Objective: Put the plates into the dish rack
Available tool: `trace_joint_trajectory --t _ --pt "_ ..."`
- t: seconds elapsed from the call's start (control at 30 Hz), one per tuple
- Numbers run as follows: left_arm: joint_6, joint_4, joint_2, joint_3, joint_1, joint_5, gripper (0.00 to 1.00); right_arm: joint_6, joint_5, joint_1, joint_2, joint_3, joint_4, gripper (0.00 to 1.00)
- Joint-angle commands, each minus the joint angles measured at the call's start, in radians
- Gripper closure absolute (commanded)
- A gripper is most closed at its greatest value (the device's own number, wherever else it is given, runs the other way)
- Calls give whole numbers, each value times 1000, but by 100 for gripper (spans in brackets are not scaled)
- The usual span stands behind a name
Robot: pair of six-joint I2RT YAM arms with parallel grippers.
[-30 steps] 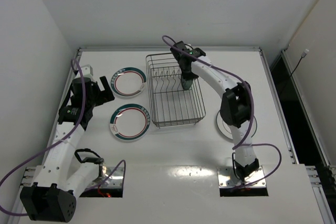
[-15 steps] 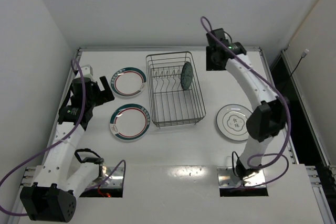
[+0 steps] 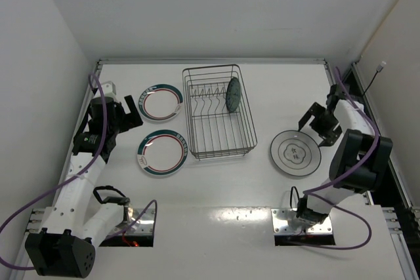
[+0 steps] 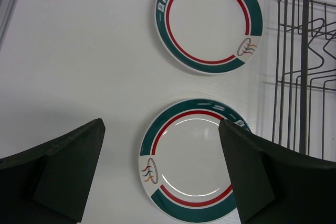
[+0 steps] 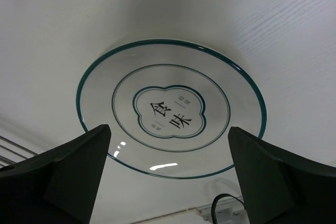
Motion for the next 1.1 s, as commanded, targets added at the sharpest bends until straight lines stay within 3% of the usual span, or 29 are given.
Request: trace_joint_trajectory --t 0.0,0.4,0.7,1.07 --pt "9 5 -12 21 -10 -17 12 38 21 -10 9 62 12 8" --pt "9 -4 -21 21 -10 -36 10 38 -5 -198 116 38 1 8" --pt "9 -14 -21 21 -10 -45 10 60 -221 -200 87 -161 50 14" --pt "9 -14 -12 30 -10 -45 10 100 -451 -158 73 -284 223 35"
